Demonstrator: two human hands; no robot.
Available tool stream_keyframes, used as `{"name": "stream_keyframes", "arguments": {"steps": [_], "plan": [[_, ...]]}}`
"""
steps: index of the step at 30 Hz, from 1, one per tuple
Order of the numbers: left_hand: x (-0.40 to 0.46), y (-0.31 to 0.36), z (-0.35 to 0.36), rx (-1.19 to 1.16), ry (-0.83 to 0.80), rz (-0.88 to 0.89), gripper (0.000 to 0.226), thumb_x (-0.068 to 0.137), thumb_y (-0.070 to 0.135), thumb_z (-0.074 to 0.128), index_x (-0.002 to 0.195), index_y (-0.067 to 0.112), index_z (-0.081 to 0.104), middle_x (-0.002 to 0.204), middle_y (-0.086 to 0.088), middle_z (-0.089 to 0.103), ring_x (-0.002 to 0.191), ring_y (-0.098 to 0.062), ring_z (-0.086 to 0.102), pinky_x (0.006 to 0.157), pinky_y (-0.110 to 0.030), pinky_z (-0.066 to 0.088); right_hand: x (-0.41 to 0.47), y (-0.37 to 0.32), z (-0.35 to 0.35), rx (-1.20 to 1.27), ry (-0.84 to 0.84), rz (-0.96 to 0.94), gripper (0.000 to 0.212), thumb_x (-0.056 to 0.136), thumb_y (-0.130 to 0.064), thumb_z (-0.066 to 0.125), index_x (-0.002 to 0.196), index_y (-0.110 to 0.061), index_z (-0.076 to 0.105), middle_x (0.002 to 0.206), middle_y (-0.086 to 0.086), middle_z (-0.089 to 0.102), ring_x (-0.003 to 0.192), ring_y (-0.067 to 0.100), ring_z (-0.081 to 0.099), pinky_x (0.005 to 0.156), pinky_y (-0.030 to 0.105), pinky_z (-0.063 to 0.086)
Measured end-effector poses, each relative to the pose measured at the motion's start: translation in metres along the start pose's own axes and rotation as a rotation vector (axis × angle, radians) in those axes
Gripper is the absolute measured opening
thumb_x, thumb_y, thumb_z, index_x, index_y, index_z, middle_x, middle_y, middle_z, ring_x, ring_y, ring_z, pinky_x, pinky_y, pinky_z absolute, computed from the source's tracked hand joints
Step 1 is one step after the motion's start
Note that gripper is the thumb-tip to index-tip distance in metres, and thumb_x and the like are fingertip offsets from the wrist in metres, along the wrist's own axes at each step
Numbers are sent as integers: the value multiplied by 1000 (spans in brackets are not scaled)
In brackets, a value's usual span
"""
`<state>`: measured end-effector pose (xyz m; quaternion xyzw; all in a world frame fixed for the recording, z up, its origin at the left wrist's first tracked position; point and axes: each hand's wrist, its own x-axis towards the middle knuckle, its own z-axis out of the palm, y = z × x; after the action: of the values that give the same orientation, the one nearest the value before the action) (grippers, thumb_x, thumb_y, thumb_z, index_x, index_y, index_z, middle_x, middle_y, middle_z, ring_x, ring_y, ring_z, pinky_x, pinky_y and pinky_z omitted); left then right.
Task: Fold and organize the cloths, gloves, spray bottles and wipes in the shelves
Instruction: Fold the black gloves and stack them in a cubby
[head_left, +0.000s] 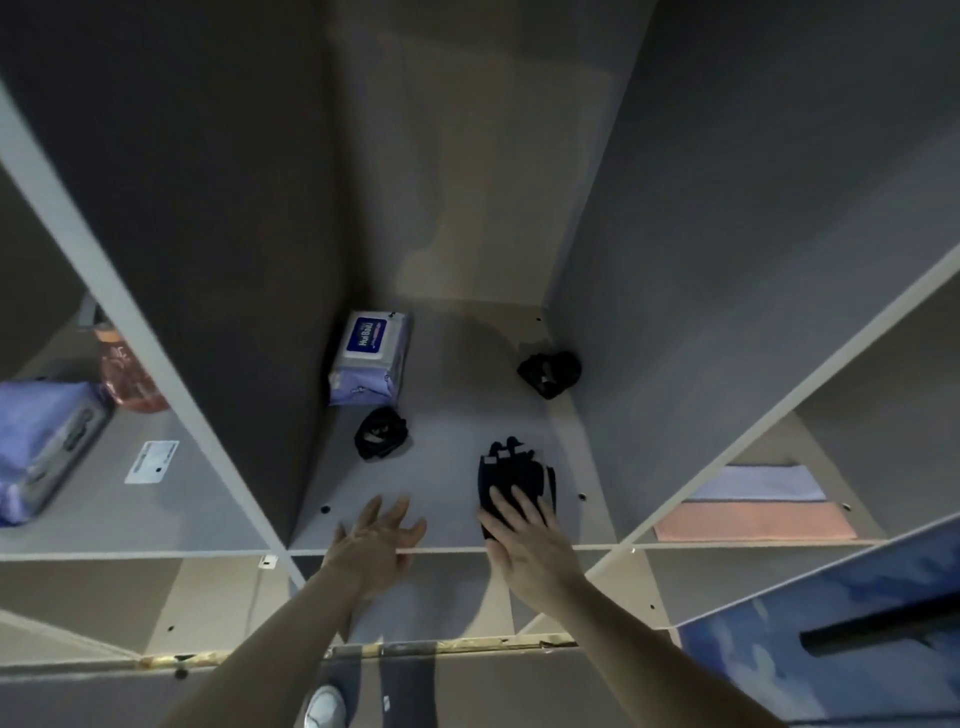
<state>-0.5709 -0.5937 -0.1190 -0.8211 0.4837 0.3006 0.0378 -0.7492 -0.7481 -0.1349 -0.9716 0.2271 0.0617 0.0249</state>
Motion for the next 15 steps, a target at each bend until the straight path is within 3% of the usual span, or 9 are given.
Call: {"name": "stream_keyframes", "arguments": {"steps": [2,5,6,15], "plan": [[2,-3,-2,5,-16,8,50,102,35,33,148,46,17,161,11,-10,148,-23,-12,117,-57,9,1,5,-5,12,-48,41,43,95,-37,29,132,-32,52,144,-3,49,134,25,45,108,47,36],[2,-2,-4,33,-28,12,52,102,32,34,148,46,16,161,11,-11,148,-23,-12,116,-56,11,-8,33,-8,41,-51,100,47,100,-28,31,147,-28,32,159,-2,18,148,25,12,119,45,5],[2,-1,-5,43,-28,12,52,102,32,34,148,47,15,160,11,-12,148,-24,-12,116,-56,11,-13,43,-8,36,-31,122,48,99,-25,34,148,-28,29,160,-2,16,148,25,9,119,45,2],[-1,0,-5,74,-19,14,56,100,27,35,148,47,14,160,13,-12,148,-23,-10,117,-53,13,-19,54,-13,89,-69,177,58,97,-18,37,149,-33,18,160,-6,14,149,20,6,120,46,7]]}}
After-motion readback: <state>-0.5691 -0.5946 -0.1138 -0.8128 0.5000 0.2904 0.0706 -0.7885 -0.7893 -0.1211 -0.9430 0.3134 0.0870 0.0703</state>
